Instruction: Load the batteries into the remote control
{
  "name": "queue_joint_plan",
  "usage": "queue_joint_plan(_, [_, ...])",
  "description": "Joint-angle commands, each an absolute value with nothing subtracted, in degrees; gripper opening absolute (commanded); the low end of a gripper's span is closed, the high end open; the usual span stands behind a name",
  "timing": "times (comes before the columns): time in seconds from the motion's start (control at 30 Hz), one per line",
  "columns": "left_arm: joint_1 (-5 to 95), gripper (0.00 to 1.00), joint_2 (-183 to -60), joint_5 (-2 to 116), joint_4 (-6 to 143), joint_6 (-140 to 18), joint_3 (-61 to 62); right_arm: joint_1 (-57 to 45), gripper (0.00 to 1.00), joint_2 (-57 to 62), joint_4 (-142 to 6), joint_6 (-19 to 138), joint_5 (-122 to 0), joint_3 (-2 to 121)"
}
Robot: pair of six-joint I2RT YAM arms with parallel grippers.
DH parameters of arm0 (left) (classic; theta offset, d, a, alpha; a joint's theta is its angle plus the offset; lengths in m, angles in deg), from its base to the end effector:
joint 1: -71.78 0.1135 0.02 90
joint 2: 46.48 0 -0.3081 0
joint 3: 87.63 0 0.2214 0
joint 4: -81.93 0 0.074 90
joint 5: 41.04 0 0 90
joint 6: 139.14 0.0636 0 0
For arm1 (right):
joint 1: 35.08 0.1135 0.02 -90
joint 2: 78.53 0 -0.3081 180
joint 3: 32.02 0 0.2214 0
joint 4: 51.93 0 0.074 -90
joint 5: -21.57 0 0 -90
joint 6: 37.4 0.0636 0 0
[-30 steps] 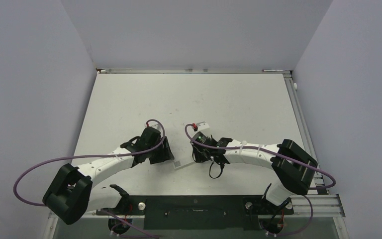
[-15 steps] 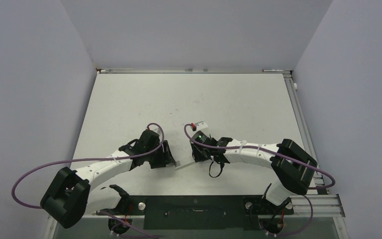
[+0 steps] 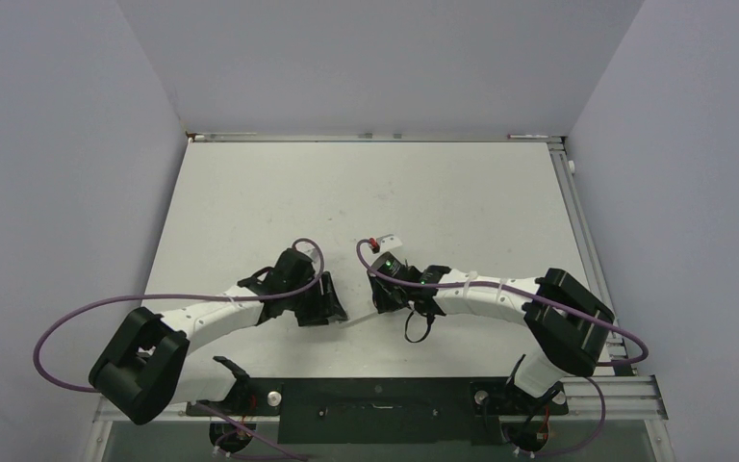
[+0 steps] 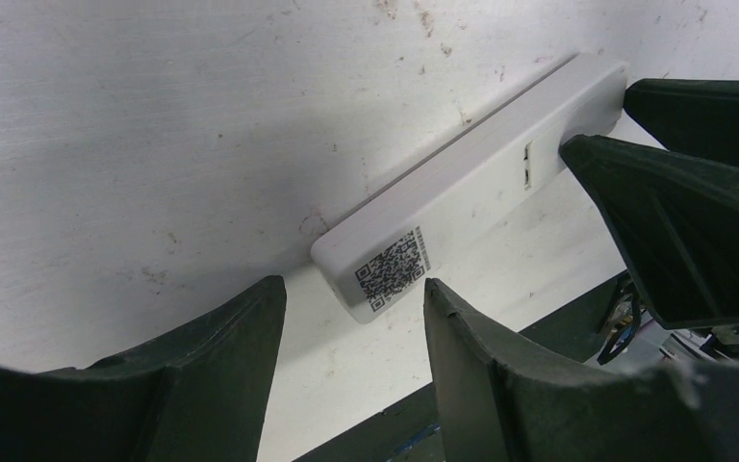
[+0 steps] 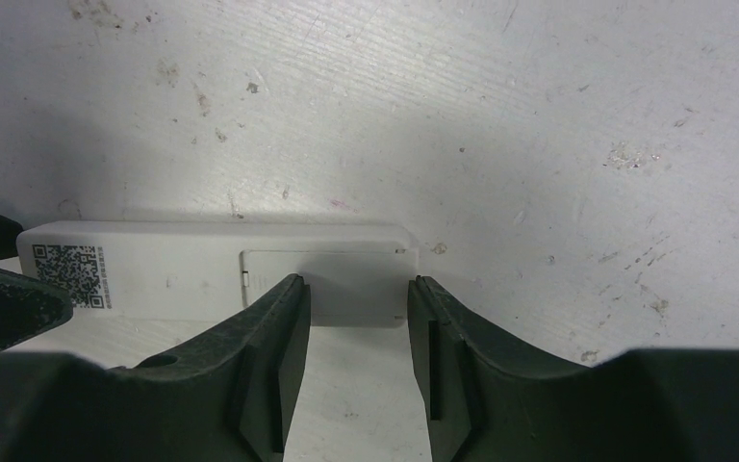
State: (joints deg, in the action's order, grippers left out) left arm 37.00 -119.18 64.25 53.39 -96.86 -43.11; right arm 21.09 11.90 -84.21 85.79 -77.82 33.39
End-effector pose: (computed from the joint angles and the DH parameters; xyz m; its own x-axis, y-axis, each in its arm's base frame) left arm 0.1529 -0.1266 0.1900 -0.9570 -0.2043 -0.2061 -0.0579 0.8303 -0.5543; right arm 0.1739 0.2408 0.2129 -0.8138 -0.2442 -0.5273 -0.3883 0.9036 0.1808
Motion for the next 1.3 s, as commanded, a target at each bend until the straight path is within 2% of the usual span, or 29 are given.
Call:
queue_joint_plan(0.0, [36.9, 0.52, -120.5, 64.7, 55.2, -96.8, -41.7, 20.7, 0.41, 12.3, -82.8, 85.2, -76.3, 32.3])
queue_joint_plan(0.87, [36.8, 0.50, -124.2, 64.5, 56.9, -96.4, -39.5, 26.7, 0.39, 15.4, -82.9, 86.7, -75.8, 34.6])
queue_joint_plan(1.27, [36.8, 0.50, -124.6, 63.8, 56.5, -95.9, -39.6, 26.1, 0.39, 12.3, -86.7, 86.4, -80.5, 36.7])
